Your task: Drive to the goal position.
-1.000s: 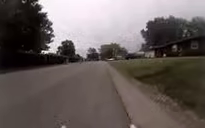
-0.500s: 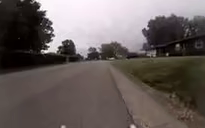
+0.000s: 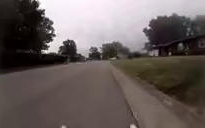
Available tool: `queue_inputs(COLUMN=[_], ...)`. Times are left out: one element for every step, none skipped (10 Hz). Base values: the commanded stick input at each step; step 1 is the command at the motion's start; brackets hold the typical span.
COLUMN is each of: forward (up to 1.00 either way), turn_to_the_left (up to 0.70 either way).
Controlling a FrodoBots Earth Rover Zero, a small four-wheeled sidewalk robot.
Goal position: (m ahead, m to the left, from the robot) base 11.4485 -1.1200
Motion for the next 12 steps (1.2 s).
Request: queue_inputs(forward=[1.0,1.0,1.0,1.0,1.0,1.0,1.0,1.0,1.0,1.0,1.0,1.0], turn_to_the_left=[0.0,0.0,0.0,0.0,0.0,-0.04,-0.09,-0.14,-0.18,-0.03,0.0,0.0])
